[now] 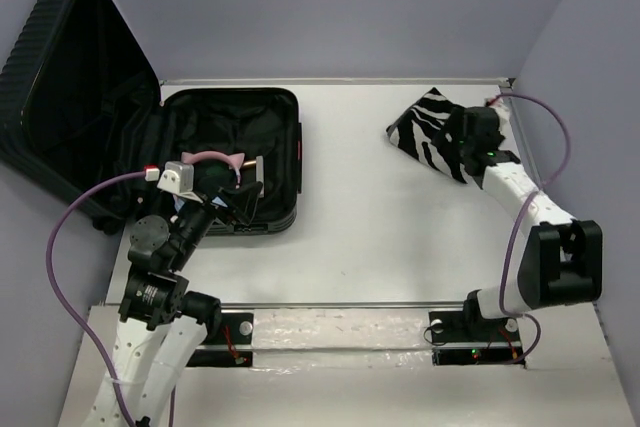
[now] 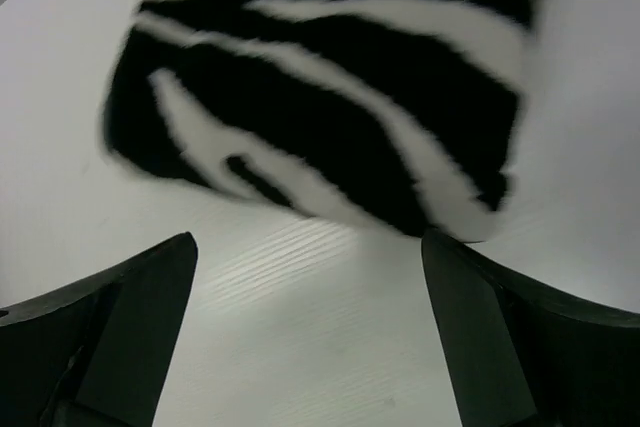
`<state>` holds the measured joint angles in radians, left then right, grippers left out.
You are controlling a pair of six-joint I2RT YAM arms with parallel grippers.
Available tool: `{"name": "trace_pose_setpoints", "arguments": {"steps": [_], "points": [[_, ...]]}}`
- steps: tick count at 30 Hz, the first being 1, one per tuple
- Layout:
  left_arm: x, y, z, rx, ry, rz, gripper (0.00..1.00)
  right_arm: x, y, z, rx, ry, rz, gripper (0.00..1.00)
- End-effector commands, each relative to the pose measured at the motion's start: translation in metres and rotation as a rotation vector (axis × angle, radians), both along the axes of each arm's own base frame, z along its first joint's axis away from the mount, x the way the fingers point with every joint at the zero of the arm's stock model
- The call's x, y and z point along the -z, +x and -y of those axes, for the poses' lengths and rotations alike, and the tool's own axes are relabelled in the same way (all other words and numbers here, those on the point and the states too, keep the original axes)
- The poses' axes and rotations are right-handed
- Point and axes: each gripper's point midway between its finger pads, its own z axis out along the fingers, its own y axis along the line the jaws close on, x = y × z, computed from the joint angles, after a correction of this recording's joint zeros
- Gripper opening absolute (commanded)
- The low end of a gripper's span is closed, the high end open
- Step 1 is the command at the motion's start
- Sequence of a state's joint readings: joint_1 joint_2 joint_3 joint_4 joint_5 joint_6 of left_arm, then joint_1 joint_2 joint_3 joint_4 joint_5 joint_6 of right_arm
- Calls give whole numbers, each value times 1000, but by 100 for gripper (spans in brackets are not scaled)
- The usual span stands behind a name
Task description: Pack the luggage
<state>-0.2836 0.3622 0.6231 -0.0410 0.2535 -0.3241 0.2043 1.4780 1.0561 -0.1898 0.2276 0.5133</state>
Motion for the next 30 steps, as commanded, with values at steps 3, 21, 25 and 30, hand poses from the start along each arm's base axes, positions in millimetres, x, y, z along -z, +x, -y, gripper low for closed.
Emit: {"name": "trace_pose_setpoints", "arguments": {"steps": [3,21,25,30], "points": [[-23,-6,-1,-4,-6,65,98,9,-11,125,331,34,60,100],[-10,7,6,9,11,2,98,114,58,131,168,438,-122,34],[-4,9,15,59,15,-17,99,102,51,102,35,415,-91,16],[10,13,35,163,23,-102,99,92,16,54,-110,375,-115,11]]}}
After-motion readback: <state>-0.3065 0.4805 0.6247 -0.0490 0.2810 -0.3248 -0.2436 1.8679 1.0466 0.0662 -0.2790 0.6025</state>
